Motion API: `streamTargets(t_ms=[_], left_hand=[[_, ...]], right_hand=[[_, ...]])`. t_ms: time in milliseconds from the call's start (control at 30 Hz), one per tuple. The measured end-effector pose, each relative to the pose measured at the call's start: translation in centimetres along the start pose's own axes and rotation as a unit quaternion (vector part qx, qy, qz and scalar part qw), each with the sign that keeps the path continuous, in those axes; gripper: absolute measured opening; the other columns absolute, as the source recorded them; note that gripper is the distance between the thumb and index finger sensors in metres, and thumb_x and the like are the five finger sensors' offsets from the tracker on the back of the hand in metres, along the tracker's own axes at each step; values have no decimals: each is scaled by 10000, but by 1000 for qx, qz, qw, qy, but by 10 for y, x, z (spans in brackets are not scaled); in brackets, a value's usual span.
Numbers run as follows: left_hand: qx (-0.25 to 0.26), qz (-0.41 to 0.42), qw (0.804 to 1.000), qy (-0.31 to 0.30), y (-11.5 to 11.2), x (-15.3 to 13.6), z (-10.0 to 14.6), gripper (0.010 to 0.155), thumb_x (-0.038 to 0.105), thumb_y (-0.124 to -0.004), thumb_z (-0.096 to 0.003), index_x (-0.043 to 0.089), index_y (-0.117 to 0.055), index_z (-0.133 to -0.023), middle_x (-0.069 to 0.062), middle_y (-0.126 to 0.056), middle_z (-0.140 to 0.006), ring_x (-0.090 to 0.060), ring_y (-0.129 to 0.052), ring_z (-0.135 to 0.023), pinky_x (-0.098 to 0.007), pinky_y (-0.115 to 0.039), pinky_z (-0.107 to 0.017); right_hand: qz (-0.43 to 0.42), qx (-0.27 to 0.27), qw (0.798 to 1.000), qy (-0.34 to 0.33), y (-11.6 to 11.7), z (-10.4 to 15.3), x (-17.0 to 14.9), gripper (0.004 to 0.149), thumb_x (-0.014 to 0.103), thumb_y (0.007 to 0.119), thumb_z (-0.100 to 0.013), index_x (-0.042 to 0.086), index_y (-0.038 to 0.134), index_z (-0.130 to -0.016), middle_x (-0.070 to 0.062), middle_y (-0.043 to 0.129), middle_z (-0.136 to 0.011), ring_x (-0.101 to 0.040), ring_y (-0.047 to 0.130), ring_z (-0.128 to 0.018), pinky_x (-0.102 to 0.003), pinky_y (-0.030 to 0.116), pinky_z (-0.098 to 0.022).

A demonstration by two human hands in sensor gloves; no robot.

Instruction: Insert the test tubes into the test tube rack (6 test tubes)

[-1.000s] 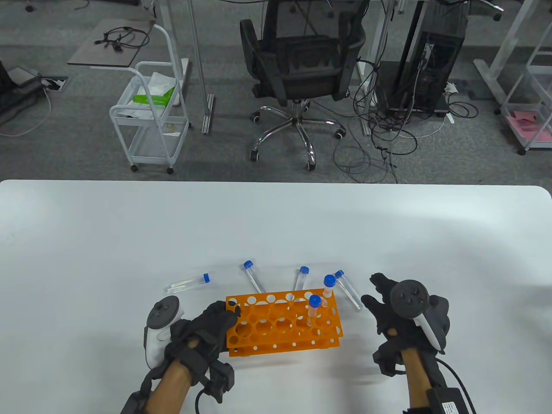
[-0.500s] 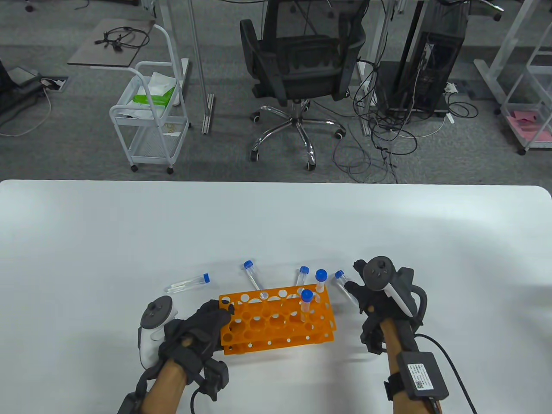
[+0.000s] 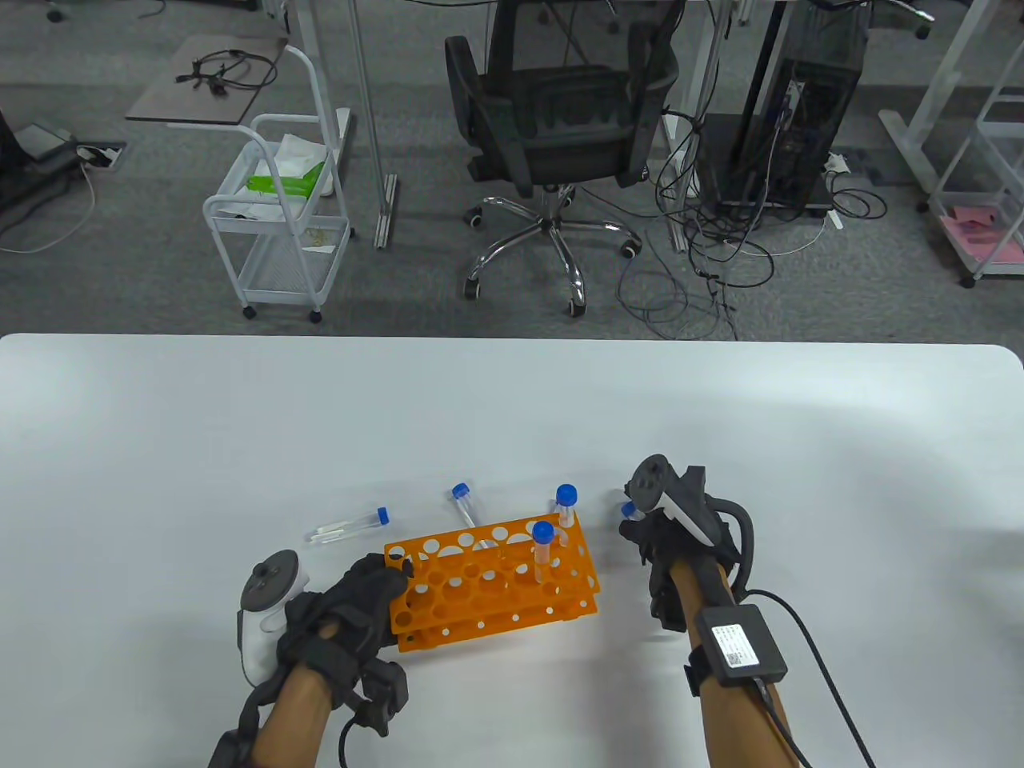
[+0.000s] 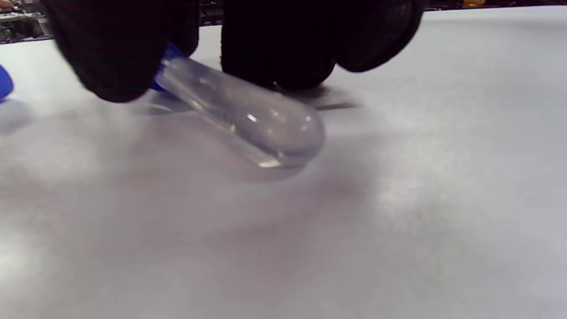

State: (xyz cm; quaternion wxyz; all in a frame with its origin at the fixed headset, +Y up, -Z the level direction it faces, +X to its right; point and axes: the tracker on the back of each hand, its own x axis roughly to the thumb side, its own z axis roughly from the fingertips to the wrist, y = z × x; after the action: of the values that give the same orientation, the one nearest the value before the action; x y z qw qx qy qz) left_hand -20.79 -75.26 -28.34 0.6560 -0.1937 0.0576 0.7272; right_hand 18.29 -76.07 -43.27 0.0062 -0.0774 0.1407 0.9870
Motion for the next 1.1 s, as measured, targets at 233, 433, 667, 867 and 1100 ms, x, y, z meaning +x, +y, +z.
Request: streamTargets(t_ms=[233, 433, 667, 867, 1100], left_hand=[[0, -8, 1000, 4, -1, -1, -1, 478, 375, -680, -473, 122, -599, -870, -238, -290, -1106, -481, -794, -817, -503, -856, -529], [-9, -4, 1000, -1, -3, 1, -2, 479, 374, -683, -471, 121, -603, -868, -239, -293, -1106, -482, -797, -814, -506, -857, -525], [-28, -11, 999, -11, -17, 7, -3, 478, 372, -686, -468, 118, -608, -865, -239, -298, -1105, -484, -799, -810, -507, -858, -520], [-40, -14, 999, -18, -24, 11, -4, 479, 368, -691, -464, 115, -613, -863, -242, -305, -1104, -489, -802, -806, -512, -860, -515], [-50, -7, 999, -13, -29, 7, -6, 478, 367, -691, -465, 113, -613, -863, -245, -306, -1102, -491, -802, -804, -514, -859, -513]], right_hand=[[-1, -10, 1000, -8, -1, 1, 0, 578, 483, 865, -416, 404, 654, -949, 86, 881, -870, -214, 924, -754, -453, 785, -573], [-2, 12, 1000, -6, -6, 8, -9, 606, 485, 823, -448, 448, 567, -997, 56, 873, -880, -240, 926, -733, -461, 785, -556], [-59, -21, 998, -11, -29, 39, -24, 570, 490, 822, -447, 396, 620, -972, 58, 862, -889, -234, 926, -733, -459, 791, -549], [-70, -66, 995, -9, -48, 72, -47, 609, 484, 863, -421, 352, 619, -962, 58, 862, -888, -226, 933, -724, -452, 800, -543], [-167, -112, 979, 9, -60, 113, -81, 605, 461, 888, -415, 341, 631, -949, 50, 865, -893, -232, 941, -714, -452, 807, -528]])
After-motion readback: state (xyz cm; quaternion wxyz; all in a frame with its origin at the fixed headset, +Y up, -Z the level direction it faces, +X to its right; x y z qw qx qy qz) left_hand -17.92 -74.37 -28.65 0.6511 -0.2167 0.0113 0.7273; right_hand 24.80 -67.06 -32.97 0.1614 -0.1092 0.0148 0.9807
